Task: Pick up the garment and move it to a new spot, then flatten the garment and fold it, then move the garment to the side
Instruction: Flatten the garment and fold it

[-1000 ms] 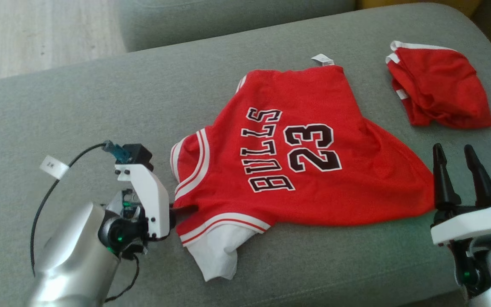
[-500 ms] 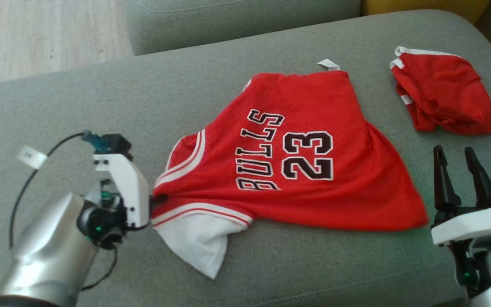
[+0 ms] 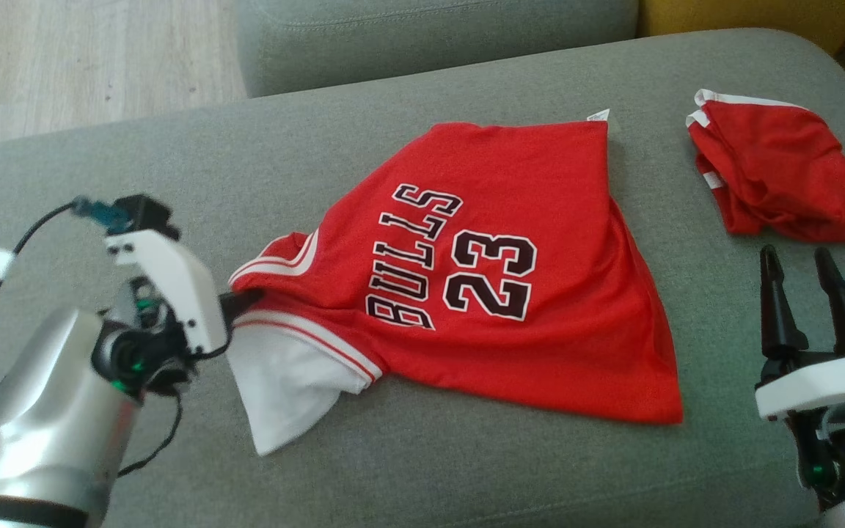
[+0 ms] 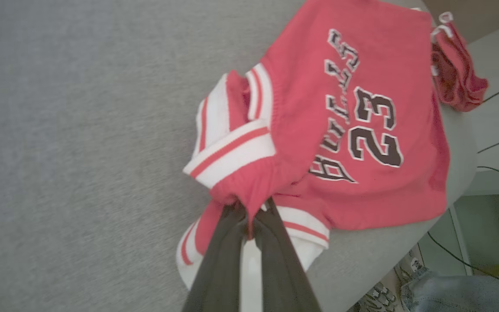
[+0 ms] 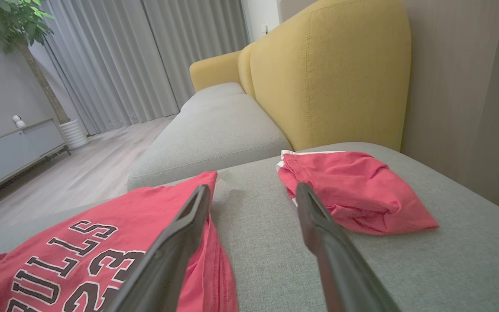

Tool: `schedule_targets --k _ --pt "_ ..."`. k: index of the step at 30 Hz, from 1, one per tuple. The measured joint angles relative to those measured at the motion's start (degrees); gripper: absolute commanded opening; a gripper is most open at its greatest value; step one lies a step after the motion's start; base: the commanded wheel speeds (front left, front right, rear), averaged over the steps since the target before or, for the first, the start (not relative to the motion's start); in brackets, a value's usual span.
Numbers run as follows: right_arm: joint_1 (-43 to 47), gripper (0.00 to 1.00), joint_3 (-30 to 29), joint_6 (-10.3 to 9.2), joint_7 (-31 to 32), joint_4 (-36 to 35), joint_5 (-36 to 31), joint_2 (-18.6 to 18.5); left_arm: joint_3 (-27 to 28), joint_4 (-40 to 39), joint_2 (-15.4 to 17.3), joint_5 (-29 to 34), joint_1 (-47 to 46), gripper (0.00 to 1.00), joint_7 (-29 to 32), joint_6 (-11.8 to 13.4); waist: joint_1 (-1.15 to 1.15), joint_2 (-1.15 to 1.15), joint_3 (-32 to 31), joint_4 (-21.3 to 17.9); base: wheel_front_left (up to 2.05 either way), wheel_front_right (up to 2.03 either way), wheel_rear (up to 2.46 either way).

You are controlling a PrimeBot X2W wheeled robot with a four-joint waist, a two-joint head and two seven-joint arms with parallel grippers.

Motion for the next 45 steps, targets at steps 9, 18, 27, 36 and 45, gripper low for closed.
schedule_targets --k 9,18,27,36,45 --pt "0.12 1.00 0.05 0.00 0.80 -0.42 -0.15 0.03 -5.92 -12.69 -4.61 -4.58 0.44 0.00 6.92 -0.76 0.00 0.00 0.13 -0.67 0.00 0.00 0.00" --pt "0.07 1.00 1.68 0.00 1.21 0.51 0.14 0.05 -10.45 -9.20 -5.65 -5.49 4.15 1.00 9.28 -0.77 0.00 0.00 0.52 -1.27 0.00 0.00 0.00" --pt "0.09 1.00 1.26 0.00 1.37 1.02 0.14 -0.03 -8.36 -13.70 0.45 -6.04 0.12 1.00 6.90 -0.78 0.00 0.00 -0.34 -0.32 0.00 0.00 0.00" --pt "0.03 1.00 1.27 0.00 1.37 0.52 0.25 -0.19 -7.08 -11.79 7.11 -1.33 -2.06 1.00 5.93 0.89 0.00 0.00 1.35 -1.61 0.00 0.00 0.00" --pt "-0.08 1.00 0.41 0.00 1.01 0.47 1.21 -0.59 -7.30 -5.92 8.61 -0.12 -1.76 1.00 4.26 1.27 0.00 0.00 3.69 -3.88 0.00 0.00 0.00"
